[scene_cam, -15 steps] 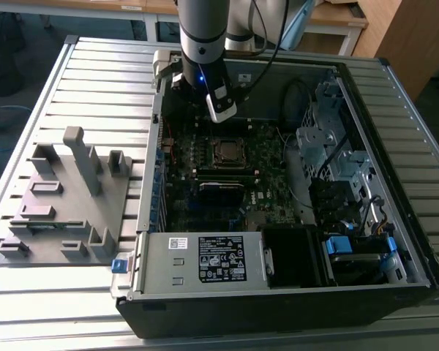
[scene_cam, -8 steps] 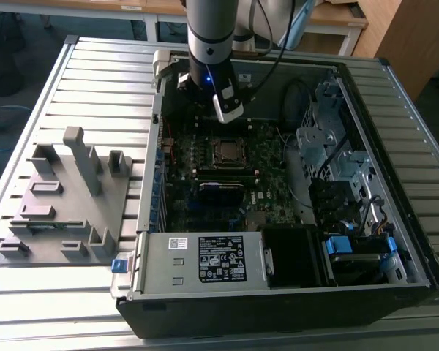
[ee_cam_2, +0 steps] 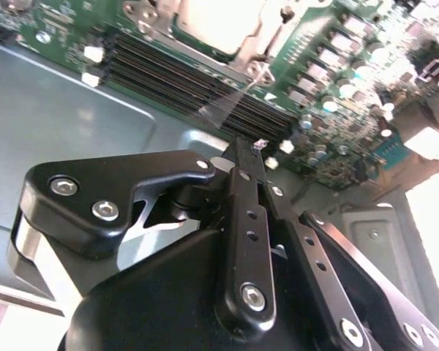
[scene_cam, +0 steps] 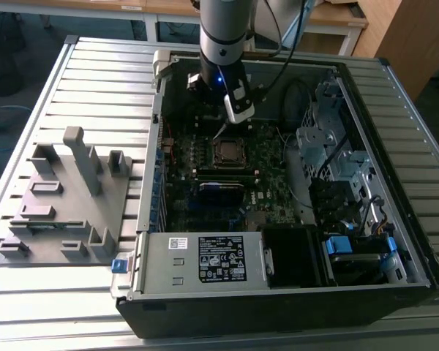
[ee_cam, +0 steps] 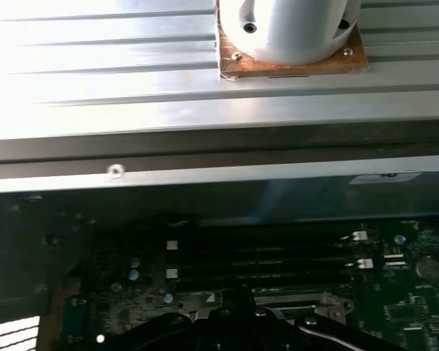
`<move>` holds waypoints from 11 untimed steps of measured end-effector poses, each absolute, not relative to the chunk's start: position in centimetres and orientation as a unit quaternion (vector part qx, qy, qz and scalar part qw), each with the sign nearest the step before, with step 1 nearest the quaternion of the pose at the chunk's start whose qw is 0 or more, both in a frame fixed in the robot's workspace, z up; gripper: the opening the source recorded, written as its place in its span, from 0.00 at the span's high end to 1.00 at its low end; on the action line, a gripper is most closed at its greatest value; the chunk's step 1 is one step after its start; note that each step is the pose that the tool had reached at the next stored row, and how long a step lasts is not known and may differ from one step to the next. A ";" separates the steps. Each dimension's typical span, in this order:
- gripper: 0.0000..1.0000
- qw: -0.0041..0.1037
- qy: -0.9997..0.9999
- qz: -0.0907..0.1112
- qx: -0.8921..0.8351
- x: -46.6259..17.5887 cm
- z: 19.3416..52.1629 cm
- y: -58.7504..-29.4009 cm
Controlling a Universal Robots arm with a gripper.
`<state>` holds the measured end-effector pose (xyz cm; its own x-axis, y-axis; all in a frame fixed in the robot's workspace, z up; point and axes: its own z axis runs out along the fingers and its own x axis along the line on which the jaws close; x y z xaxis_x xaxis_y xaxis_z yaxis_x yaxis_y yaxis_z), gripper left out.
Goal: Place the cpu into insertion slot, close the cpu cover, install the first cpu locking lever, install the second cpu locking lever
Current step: 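Install the first cpu locking lever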
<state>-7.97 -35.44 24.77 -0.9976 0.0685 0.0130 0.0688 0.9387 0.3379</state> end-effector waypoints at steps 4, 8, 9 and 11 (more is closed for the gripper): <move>0.90 0.001 -0.985 -0.172 -0.035 -7.0 24.8 -35.4; 0.90 0.001 -0.985 -0.171 -0.035 -6.3 24.8 -35.4; 0.90 0.001 -0.985 -0.171 -0.035 -6.2 24.8 -35.4; 0.90 0.001 -0.986 -0.165 -0.035 -6.1 24.8 -35.4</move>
